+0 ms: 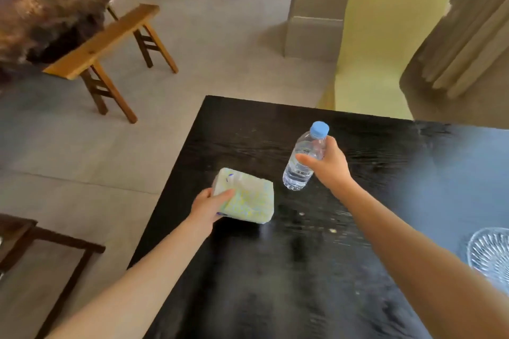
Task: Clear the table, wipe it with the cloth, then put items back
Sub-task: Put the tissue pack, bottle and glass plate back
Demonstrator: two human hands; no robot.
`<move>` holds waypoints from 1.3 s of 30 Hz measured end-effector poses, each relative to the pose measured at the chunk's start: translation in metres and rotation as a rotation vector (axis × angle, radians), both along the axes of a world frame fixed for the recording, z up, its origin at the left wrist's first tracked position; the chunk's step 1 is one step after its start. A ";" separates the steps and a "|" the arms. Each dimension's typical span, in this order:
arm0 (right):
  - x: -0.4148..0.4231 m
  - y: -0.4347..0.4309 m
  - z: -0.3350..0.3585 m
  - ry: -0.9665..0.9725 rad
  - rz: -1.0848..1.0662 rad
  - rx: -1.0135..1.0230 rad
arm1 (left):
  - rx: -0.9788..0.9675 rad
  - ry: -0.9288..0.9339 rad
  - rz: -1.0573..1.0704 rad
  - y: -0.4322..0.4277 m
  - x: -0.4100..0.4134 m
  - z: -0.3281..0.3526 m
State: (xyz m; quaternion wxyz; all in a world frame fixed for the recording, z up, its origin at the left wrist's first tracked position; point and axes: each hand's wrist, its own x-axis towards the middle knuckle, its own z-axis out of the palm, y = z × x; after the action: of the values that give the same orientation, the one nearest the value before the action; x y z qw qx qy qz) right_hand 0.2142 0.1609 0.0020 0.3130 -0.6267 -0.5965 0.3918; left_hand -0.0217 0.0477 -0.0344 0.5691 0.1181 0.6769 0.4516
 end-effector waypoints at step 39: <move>-0.145 -0.010 -0.098 0.139 0.034 -0.610 | -0.064 -0.248 -0.139 0.055 -0.099 -0.060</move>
State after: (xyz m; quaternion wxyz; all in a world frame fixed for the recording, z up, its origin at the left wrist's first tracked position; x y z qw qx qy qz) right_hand 0.0694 0.1506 -0.0963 0.1438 -0.6533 -0.4392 0.5997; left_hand -0.1205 0.1030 -0.0948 0.6818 0.0896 0.6057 0.4004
